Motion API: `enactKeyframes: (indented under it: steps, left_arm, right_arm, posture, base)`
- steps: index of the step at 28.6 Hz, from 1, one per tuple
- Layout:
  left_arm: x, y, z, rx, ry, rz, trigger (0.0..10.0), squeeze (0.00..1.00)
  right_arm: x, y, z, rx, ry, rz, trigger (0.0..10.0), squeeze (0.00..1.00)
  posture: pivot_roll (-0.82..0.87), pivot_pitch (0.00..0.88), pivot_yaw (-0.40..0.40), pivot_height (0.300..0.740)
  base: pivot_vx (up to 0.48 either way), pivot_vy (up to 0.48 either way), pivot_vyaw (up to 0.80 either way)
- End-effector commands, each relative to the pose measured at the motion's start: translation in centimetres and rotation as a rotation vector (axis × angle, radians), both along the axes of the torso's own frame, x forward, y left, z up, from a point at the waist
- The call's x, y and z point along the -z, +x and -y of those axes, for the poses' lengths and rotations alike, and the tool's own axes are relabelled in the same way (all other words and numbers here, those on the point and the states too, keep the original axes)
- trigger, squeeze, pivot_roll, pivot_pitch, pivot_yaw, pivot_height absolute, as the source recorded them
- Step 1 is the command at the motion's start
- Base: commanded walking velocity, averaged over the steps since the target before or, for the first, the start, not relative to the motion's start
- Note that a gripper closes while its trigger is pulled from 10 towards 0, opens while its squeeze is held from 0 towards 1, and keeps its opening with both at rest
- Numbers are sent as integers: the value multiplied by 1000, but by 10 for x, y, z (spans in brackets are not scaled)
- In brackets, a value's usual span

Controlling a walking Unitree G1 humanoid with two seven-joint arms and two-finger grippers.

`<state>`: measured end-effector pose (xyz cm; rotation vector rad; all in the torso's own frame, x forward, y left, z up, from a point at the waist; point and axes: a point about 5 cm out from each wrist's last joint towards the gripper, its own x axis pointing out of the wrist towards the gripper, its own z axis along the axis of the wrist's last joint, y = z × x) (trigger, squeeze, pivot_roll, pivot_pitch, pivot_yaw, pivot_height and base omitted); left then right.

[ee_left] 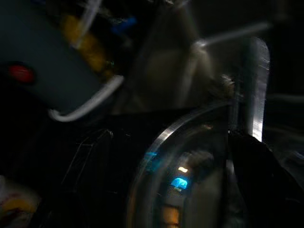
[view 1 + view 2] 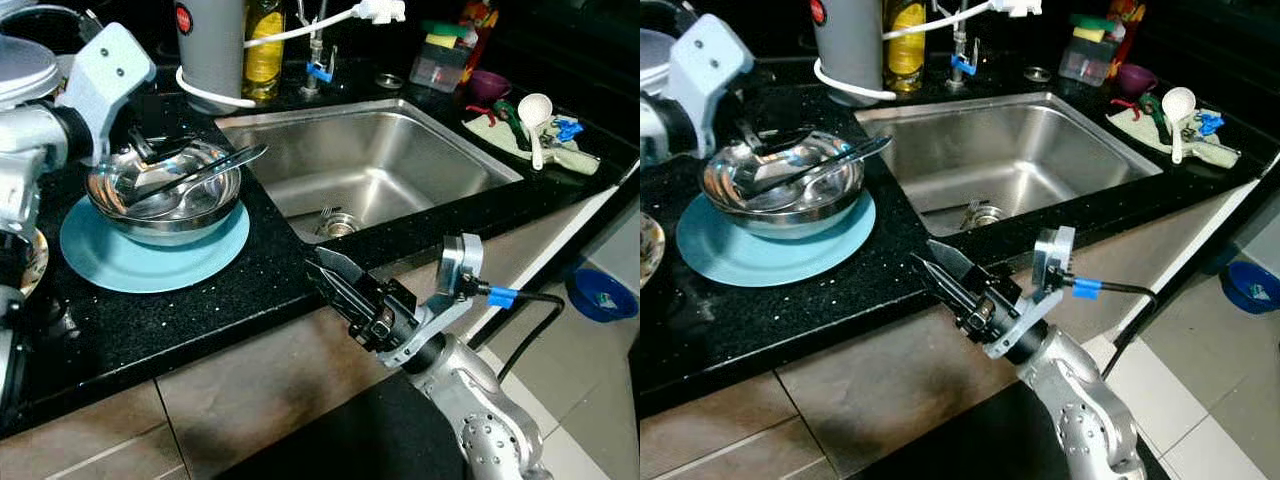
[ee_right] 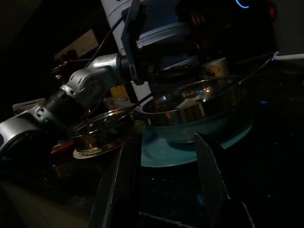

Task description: Kitchen organization

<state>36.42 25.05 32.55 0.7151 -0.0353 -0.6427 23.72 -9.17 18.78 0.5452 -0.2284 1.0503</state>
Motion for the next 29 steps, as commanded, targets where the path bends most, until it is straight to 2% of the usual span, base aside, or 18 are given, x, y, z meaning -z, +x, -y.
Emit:
enactKeyframes:
  steps: [1,5,7,15,21,22,23,24,29]
  left_arm:
    - [2,0,-1,36,47,-70,10000,0]
    - [2,-1,-6,55,60,-120,10000,0]
    - [4,-2,-12,93,61,-197,10000,0]
    - [6,6,-14,19,135,-161,10000,0]
    - [20,9,-10,43,149,-218,9608,0]
    - [22,9,-8,56,142,-234,2196,0]
    - [22,9,-8,56,142,-234,2196,0]
    - [25,9,-7,74,142,-251,0,0]
    - [33,11,1,120,131,-271,0,0]
  right_arm:
    - [1,-2,0,1,-17,-6,10000,0]
    - [2,-2,0,3,-21,-9,10000,0]
    - [2,-2,0,7,-26,-12,10000,0]
    - [5,-2,-1,17,-26,-23,10000,0]
    - [5,-2,-1,29,-25,-29,10000,0]
    - [5,-2,0,34,-24,-31,10000,0]
    - [5,-2,0,34,-24,-31,10000,0]
    - [5,-1,0,38,-24,-34,10000,0]
    - [8,-3,-1,47,-31,-45,10000,0]
  posture:
    - [121,36,-110,740]
    - [124,35,-108,740]
    - [131,31,-104,740]
    - [134,21,-98,740]
    - [132,15,-100,740]
    - [131,21,-99,740]
    - [131,21,-99,740]
    - [132,22,-101,740]
    - [126,24,-97,740]
  base:
    - [0,0,0]
    - [0,0,0]
    - [0,0,0]
    - [0,0,0]
    - [0,0,0]
    - [0,0,0]
    - [0,0,0]
    - [0,0,0]
    - [0,0,0]
